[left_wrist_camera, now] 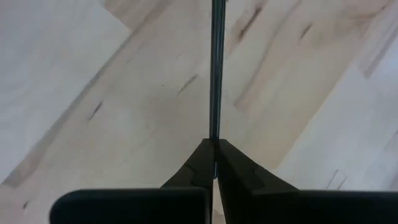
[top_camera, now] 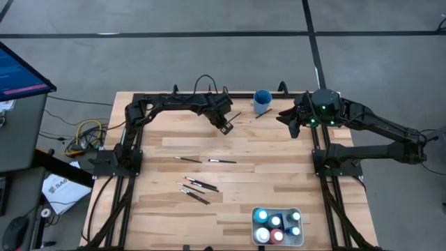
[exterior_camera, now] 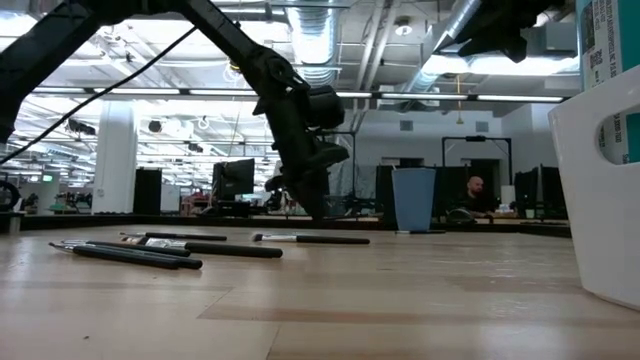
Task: Pick & Place Paint Supplies
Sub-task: Put the orange paintbrush into the blue cup
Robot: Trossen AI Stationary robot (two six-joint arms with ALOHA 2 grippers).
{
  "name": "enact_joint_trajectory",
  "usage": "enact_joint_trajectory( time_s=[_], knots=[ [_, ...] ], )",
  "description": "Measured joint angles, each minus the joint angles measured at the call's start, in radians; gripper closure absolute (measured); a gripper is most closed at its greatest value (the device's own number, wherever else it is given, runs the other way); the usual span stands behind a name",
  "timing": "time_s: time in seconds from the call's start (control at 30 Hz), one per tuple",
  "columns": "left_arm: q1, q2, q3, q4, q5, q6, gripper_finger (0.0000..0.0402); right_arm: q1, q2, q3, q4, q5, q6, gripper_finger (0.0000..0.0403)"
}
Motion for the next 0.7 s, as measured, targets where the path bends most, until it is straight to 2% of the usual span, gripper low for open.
enact_joint_trajectory(
  time_s=[0.2, 0.3, 0.7],
  knots=[
    [-0.007, 0.078, 0.050, 0.001, 0.063, -0.033, 0.0401, 0.000, 0.000, 0.000, 0.000, -0.001, 0.000, 0.0283],
    [-0.020, 0.116, 0.099, -0.006, 0.059, -0.066, 0.0401, 0.004, 0.000, 0.000, 0.000, -0.002, 0.006, 0.0283],
    [-0.051, 0.110, 0.115, -0.108, 0.058, -0.048, 0.0401, 0.033, 0.000, 0.000, 0.000, -0.002, 0.019, 0.0283]
  ],
)
